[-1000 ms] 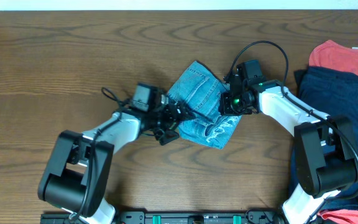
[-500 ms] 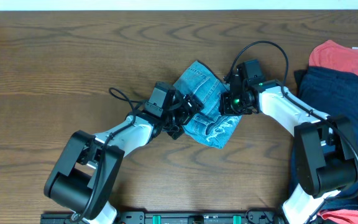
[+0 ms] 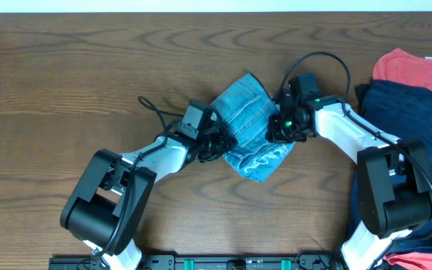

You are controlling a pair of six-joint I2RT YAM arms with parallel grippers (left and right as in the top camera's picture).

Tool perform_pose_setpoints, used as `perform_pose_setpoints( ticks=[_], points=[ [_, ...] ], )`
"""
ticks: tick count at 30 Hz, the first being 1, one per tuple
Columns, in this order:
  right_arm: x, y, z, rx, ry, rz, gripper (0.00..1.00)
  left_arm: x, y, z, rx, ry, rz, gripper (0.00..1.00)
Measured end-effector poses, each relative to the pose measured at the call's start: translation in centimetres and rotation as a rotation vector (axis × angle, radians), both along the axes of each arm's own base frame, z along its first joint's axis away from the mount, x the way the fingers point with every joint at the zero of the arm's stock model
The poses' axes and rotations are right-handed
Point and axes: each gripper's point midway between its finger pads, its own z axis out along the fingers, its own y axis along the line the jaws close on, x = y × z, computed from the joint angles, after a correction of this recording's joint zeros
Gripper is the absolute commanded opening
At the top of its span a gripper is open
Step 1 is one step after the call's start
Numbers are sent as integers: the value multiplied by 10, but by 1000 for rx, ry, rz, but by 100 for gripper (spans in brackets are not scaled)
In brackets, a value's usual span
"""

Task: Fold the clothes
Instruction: 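Carry the bundle left with the left gripper and place it at the upper-left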

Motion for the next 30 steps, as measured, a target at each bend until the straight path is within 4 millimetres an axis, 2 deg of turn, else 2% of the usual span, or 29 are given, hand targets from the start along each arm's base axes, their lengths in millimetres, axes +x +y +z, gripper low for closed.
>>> perform_pose_setpoints(
  ticks=[2,4,7,10,13,15,17,22,24,25,27,28,30],
  points=[
    [-7,0,11,19,16,0,2,-9,10,2,25,27,-36,6],
    [-6,-3,28,32,-21,-6,3,-18,27,5,50,64,-54,6],
    [5,-13,77,55,-165,-35,6,-19,66,15,59,87,-8,6],
    [8,-18,123,81,-307,-44,9,11,115,46,16,-9,130,6],
    [6,-18,157,104,-410,-43,11,44,174,82,5,-161,303,6],
    [5,-18,168,112,-449,-42,10,60,219,99,15,-246,424,6],
    [5,-18,173,116,-462,-42,10,69,256,106,38,-290,520,6],
    [1,-19,170,111,-441,-43,10,73,335,92,94,-305,718,7],
    [1,-19,169,110,-439,-43,10,71,363,78,109,-289,786,17],
    [1,-19,169,110,-439,-43,10,70,371,72,114,-279,807,33],
    [1,-19,169,111,-439,-43,9,66,383,60,122,-254,834,80],
    [1,-19,169,110,-439,-43,9,65,386,54,127,-244,835,98],
    [1,-19,169,111,-439,-43,10,61,386,44,136,-221,819,98]
  ],
)
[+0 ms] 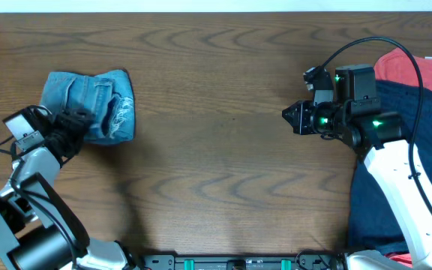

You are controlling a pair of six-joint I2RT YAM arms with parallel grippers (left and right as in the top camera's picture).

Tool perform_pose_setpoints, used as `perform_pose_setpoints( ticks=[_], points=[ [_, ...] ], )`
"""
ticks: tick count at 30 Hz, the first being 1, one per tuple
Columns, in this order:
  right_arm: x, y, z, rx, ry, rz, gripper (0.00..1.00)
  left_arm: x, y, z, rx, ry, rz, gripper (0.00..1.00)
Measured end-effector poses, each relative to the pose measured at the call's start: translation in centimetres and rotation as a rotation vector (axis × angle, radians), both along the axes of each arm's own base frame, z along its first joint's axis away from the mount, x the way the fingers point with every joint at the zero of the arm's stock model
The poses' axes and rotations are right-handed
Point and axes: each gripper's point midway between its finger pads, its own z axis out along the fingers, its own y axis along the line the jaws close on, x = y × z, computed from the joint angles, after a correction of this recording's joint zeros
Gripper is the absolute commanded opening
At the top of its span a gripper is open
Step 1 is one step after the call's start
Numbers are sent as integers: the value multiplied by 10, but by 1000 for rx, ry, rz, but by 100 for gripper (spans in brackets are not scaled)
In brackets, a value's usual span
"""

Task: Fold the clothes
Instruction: 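Carry the bundle left with the left gripper and place it at the upper-left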

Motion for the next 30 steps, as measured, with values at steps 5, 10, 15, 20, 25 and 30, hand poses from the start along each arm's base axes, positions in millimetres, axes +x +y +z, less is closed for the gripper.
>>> perform_pose_setpoints(
  ticks=[5,10,15,20,25,30],
  points=[
    [-2,1,0,6,7,5,11,-25,-16,-15,-15,121,-85,98],
    [-4,2,5,17,-6,12,11,-49,-30,15,-11,209,-181,98],
    [-14,3,39,33,-112,20,11,-53,-33,113,119,126,-280,98],
    [-40,1,80,20,-243,19,12,-67,-63,210,304,-28,-423,98],
    [-73,-10,108,-32,-354,-13,25,-100,-129,260,449,-161,-662,98],
    [-111,-35,131,-69,-458,-71,99,-150,-168,284,594,-251,-784,98]
  ],
)
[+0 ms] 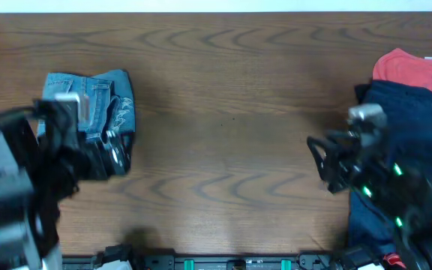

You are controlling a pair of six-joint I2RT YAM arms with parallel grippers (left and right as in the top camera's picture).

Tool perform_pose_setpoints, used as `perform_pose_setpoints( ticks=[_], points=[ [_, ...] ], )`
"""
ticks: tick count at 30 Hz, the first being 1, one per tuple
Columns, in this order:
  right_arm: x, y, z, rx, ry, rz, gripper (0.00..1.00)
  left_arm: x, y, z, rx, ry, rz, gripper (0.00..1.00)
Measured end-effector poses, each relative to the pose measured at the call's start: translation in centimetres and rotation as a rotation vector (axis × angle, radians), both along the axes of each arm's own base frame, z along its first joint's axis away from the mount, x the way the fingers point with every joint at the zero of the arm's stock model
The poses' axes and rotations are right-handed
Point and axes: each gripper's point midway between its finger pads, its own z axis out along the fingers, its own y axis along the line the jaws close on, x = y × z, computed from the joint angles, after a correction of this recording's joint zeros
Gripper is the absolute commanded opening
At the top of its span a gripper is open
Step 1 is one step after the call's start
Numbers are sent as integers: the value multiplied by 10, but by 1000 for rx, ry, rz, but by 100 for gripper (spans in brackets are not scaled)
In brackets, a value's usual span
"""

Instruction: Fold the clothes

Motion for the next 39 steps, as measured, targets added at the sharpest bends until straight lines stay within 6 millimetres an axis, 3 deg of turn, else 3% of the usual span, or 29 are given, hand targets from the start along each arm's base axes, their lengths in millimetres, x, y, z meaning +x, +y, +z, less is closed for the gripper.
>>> perform_pose_setpoints(
  ticks=[5,9,27,30,34,37,39],
  points=[
    [-27,-16,10,-5,-59,-33,99,-42,-10,19,58,-118,-21,98],
    [-37,-21,1,-21,-24,-41,99,-61,-12,27,79,-180,-15,98],
    [-57,-30,-33,-83,126,-49,99,-65,-11,27,88,-189,-6,98],
    [-48,-36,-26,-104,71,-87,99,-65,-11,27,88,-188,-6,98],
    [-22,-56,-6,-113,-112,-203,99,-65,-11,27,90,-187,-4,98],
    [-8,-69,-11,-120,-212,-275,99,-65,-11,27,90,-188,-4,98],
    [-2,-76,-25,-125,-260,-312,99,-65,-11,27,90,-187,-4,98]
  ],
)
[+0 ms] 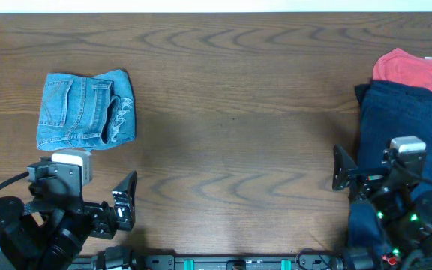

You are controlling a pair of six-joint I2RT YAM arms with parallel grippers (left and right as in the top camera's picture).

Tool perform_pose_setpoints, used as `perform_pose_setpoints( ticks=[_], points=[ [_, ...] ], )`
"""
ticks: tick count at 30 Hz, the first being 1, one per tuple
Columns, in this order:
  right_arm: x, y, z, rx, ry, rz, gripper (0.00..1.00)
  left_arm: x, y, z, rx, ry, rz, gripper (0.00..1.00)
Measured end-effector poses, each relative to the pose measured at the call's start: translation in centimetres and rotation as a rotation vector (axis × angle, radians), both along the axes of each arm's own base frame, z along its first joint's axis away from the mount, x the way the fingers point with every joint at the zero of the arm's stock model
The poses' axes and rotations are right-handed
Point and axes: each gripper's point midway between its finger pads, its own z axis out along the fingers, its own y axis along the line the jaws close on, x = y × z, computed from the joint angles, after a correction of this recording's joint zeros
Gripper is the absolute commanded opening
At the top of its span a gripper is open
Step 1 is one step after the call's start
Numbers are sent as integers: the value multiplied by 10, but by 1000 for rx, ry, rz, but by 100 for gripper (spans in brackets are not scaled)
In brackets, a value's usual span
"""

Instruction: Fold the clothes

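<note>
A folded light-blue denim garment (85,111) lies flat at the left of the table, with nothing touching it. My left gripper (126,198) is near the front edge, below the denim and well apart from it, open and empty. My right gripper (340,169) is near the front edge at the right, open and empty, beside the lower part of a dark navy garment (407,112).
At the right edge a pile of clothes: the dark navy garment with a red shirt (415,66) behind it. The brown wooden table (231,120) shows between the denim and the pile.
My left gripper was beside the folded denim's lower right corner and is now down at the front edge. My right arm has also moved nearer the front edge. The denim has not moved.
Both grippers were at the denim in the table's middle. Then the folded denim lay at the far left with my left gripper at it, and my right gripper was by the pile. Both arms then stood lower, and now they are at the front edge.
</note>
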Motion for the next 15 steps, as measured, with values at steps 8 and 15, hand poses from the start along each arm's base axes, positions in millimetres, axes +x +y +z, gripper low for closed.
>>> perform_pose_setpoints(
  ticks=[8,15],
  points=[
    [0,-6,-83,-5,-56,-25,99,0,0,0,0,0,0,98],
    [12,-4,-135,-4,-79,-24,99,0,0,0,0,0,0,98]
  ],
)
